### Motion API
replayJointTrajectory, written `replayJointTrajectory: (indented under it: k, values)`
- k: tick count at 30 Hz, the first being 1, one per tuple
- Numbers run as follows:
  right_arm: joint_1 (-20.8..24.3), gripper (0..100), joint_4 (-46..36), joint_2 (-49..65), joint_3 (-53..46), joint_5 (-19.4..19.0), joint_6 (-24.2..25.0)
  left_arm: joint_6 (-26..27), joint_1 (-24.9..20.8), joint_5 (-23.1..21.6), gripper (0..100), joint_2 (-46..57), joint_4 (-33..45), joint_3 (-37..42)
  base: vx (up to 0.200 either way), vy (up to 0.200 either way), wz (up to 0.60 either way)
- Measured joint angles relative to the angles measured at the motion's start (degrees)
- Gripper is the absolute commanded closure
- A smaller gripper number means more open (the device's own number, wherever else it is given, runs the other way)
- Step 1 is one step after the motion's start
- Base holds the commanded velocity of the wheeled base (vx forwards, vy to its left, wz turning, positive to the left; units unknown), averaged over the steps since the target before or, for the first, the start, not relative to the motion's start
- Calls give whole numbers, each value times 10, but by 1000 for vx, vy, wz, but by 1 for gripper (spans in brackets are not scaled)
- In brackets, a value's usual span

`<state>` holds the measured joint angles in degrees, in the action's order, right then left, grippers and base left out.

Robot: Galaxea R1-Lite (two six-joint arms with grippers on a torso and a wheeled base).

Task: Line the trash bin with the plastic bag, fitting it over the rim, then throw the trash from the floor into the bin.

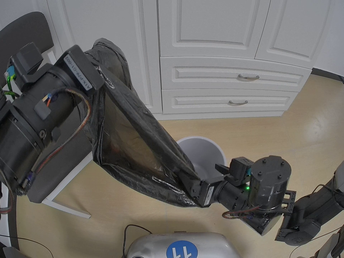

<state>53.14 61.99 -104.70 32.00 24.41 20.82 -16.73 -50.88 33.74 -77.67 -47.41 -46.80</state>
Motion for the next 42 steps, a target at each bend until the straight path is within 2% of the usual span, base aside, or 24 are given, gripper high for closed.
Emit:
replayJointTrajectory:
  k: [5,14,18,23,26,29,42]
  values:
    - [-23,0,-5,-22,46,83,-4,21,0,14,100,2,-29,-5,0,0,0]
    - [-56,0,-39,-23,81,81,21,49,-2,18,100,7,-79,-1,0,0,0]
    - [-66,0,-85,-15,95,47,76,51,-3,18,100,8,-88,0,0,0,0]
    - [-74,0,-162,9,114,-68,200,55,-4,18,100,9,-97,0,0,0,0]
    - [-84,0,-196,23,129,-114,252,56,-7,18,100,10,-103,0,0,0,0]
    - [-97,0,-206,30,141,-128,266,58,-11,18,100,11,-106,0,0,0,0]
    - [-102,0,-203,29,151,-127,267,58,-30,17,100,10,-124,1,0,0,0]
